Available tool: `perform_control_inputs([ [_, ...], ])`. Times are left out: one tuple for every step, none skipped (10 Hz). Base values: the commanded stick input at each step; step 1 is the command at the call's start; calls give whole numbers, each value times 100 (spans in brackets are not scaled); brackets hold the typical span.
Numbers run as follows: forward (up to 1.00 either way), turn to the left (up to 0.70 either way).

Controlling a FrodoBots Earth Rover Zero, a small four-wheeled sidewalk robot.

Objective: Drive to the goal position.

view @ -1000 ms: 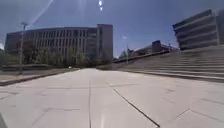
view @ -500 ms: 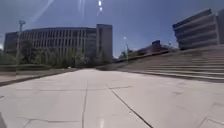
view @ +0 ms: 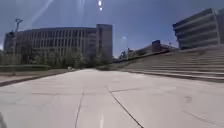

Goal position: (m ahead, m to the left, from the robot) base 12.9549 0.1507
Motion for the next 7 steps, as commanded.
perform_control_inputs([
  [70,0],
  [70,0],
  [70,0],
  [70,0],
  [70,0],
  [70,0],
  [70,0],
])
